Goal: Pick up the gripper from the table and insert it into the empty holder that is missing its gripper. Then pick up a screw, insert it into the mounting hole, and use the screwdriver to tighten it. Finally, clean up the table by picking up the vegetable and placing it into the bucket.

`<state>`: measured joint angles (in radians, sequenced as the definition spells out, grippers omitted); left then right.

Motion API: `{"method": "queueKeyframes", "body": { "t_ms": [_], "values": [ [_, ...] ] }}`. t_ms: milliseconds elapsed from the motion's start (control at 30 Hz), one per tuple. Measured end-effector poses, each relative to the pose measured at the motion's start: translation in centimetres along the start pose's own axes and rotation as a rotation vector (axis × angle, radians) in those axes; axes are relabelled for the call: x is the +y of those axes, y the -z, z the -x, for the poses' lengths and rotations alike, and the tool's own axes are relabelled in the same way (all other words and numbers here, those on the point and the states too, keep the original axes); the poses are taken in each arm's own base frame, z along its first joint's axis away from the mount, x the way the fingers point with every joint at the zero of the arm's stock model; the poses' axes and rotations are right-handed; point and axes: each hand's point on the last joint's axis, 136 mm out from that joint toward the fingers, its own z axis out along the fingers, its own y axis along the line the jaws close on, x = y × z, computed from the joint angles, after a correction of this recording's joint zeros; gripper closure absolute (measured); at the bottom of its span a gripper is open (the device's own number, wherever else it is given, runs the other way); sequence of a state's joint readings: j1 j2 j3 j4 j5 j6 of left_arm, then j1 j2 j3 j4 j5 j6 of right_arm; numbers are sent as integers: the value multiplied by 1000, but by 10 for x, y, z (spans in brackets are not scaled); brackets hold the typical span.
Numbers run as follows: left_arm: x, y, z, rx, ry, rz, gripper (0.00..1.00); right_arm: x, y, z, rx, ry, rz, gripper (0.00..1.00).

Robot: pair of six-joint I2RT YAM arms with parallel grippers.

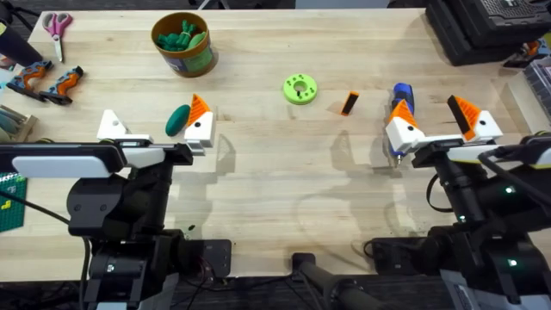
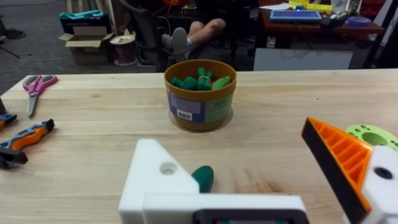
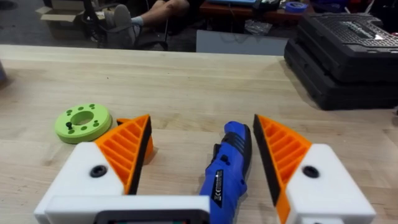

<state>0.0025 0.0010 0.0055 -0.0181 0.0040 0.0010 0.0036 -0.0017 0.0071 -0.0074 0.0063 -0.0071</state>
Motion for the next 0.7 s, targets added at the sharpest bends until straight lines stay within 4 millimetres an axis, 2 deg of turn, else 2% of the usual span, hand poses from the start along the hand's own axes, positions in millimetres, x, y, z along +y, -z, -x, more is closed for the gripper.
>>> {"method": "queueKeyframes", "body": {
  "t_ms": [367,500,600,700],
  "values": [
    [0,0,0,3,0,0,15,0,0,0,0,0,0,54],
    [0,3,-5,62,0,0,15,0,1,-1,13,0,0,54],
    [0,10,6,103,-4,0,15,0,6,1,55,-1,1,54],
    [0,15,26,138,-15,-1,15,0,13,14,94,-3,2,54]
  ]
}}
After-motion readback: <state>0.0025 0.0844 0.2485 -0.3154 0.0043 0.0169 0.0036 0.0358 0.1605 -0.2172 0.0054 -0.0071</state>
